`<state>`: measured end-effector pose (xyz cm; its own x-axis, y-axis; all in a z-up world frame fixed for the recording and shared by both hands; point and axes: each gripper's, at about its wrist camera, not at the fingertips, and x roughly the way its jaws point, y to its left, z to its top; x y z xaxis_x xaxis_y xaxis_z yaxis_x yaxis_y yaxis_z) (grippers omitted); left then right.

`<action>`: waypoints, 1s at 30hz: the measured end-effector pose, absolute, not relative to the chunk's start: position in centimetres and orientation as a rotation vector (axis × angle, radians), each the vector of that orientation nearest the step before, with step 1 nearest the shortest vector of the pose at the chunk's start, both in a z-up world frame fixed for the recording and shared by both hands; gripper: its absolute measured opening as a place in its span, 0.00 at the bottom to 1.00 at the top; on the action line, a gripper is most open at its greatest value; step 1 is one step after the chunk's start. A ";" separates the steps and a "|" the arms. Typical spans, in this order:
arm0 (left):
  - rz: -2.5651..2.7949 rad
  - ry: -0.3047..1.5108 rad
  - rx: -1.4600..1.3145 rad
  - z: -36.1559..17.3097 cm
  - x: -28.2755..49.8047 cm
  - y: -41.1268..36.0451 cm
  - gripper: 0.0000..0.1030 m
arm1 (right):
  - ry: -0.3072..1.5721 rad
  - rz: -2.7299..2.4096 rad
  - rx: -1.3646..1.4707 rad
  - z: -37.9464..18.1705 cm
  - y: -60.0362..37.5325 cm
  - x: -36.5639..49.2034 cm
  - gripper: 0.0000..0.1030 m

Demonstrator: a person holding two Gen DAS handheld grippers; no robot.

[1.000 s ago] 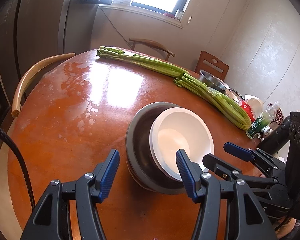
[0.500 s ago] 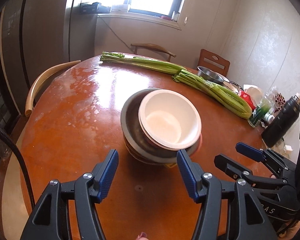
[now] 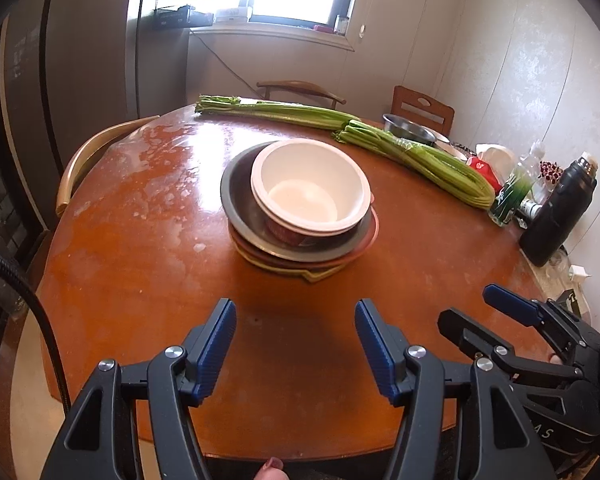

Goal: Organize plates and bowls

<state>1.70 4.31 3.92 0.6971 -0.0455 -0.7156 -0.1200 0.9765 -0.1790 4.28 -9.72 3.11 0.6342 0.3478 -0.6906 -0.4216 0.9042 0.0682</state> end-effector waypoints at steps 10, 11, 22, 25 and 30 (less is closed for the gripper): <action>0.029 0.800 -0.202 3.3 0.2 2.8 0.60 | 0.751 0.431 -0.092 2.7 -10.9 2.6 0.70; 0.029 0.802 -0.199 3.2 0.2 2.8 0.60 | 0.751 0.434 -0.090 2.7 -11.0 2.5 0.70; 0.018 0.803 -0.183 3.0 -0.3 1.7 0.60 | 0.741 0.415 -0.085 2.7 -11.6 2.2 0.70; 0.016 0.801 -0.179 3.0 -0.5 1.6 0.60 | 0.741 0.411 -0.087 2.7 -11.8 2.0 0.70; 0.025 0.802 -0.168 2.9 -0.6 1.4 0.60 | 0.737 0.415 -0.092 2.7 -11.7 1.7 0.70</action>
<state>-0.57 1.42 2.87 0.6954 -0.0416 -0.7174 -0.0856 0.9864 -0.1402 1.74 -11.67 2.74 0.6632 0.3353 -0.6692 -0.3989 0.9148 0.0631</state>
